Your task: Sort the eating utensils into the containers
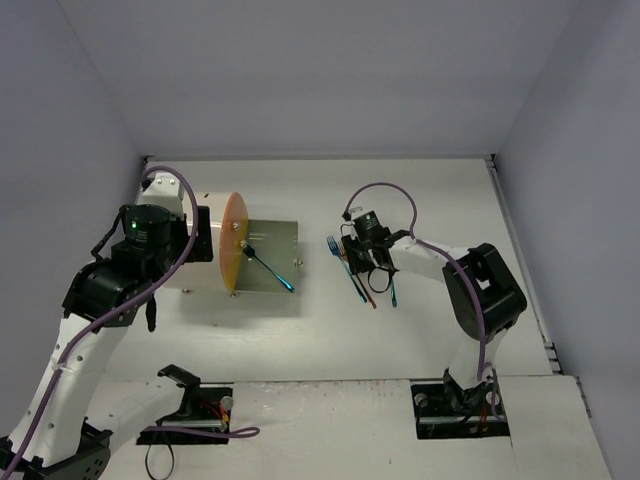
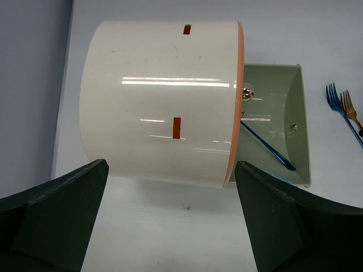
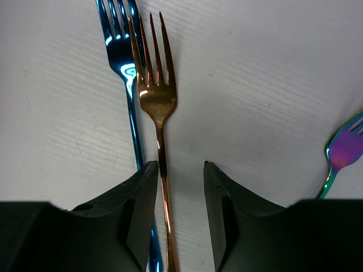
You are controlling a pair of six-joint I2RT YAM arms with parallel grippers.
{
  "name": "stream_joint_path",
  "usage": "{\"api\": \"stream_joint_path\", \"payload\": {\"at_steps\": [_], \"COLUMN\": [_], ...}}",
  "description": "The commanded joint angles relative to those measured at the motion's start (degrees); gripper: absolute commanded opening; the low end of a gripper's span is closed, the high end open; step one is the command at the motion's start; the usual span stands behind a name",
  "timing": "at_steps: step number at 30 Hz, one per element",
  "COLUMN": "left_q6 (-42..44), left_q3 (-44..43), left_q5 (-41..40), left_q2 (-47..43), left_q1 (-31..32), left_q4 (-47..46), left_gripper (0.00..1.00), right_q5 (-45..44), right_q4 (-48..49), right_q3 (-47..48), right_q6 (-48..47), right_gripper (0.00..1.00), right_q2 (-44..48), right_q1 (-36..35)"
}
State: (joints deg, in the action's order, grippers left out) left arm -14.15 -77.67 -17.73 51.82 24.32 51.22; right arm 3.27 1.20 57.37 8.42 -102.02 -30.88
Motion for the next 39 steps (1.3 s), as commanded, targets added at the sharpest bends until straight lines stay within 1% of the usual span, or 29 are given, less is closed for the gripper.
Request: {"api": "stream_joint_path", "payload": {"at_steps": [1, 3, 4, 5, 7, 9, 15, 19, 20, 23, 25, 28, 31, 34, 39], "left_q6": [0.5, 0.7, 0.7, 0.8, 0.8, 0.9, 0.7, 0.6, 0.4, 0.0, -0.4, -0.7, -1.0, -1.5, -2.0], "left_q3": [-0.6, -0.6, -0.6, -0.6, -0.7, -0.8, -1.2, -1.2, -1.1, -0.5, -0.5, -0.6, -1.1, -1.2, -0.8], "left_q5": [0.1, 0.0, 0.0, -0.1, -0.1, -0.2, -0.2, -0.5, -0.5, -0.6, -0.4, -0.6, -0.6, -0.7, -0.7], "left_q2": [0.7, 0.8, 0.8, 0.8, 0.8, 0.8, 0.6, 0.2, 0.1, -0.3, -0.5, -0.8, -0.9, -1.3, -1.6], "left_q1": [-0.2, -0.2, -0.2, -0.2, -0.2, -0.2, -0.2, -0.2, -0.2, -0.2, -0.3, -0.3, -0.3, -0.3, -0.3], "left_q4": [-1.8, -1.9, -1.8, -1.8, -1.8, -1.8, -1.8, -1.7, -1.7, -1.7, -1.7, -1.7, -1.7, -1.7, -1.7], "left_gripper": [0.93, 0.93, 0.93, 0.93, 0.93, 0.93, 0.93, 0.93, 0.93, 0.93, 0.93, 0.93, 0.93, 0.93, 0.93], "right_q5": [-2.0, -2.8, -3.0, -3.4, -5.2, -5.6, -3.8, 0.2, 0.5, 1.5, 1.4, 1.0, -0.7, -0.8, -2.1], "right_q4": [0.7, 0.7, 0.6, 0.6, 0.6, 0.3, -1.2, -2.9, -2.8, -2.6, -2.2, -1.2, 2.4, 5.7, 7.6], "right_q3": [1.3, 1.3, 1.3, 1.4, 1.6, 2.1, 8.6, 19.1, 20.6, 29.8, 35.9, 41.4, 42.8, 41.4, 38.3], "right_q6": [-0.3, -0.3, -0.5, -0.6, -1.0, -1.5, -3.1, -2.9, -2.6, -1.1, 0.1, 2.4, 5.2, 8.2, 8.6], "right_gripper": [0.32, 0.28, 0.22, 0.14, 0.05, 0.00, 0.00, 0.00, 0.00, 0.00, 0.00, 0.00, 0.00, 0.00, 0.00], "right_q2": [-0.9, -1.2, -1.1, -1.0, -0.6, 0.4, 4.8, 7.3, 7.1, 4.2, 0.7, -4.0, -7.4, -9.8, -12.4], "right_q1": [-0.5, -0.4, -0.3, -0.4, -0.1, 0.3, 0.5, -2.8, -4.1, -7.7, -10.9, -13.8, -16.0, -17.1, -18.8]}}
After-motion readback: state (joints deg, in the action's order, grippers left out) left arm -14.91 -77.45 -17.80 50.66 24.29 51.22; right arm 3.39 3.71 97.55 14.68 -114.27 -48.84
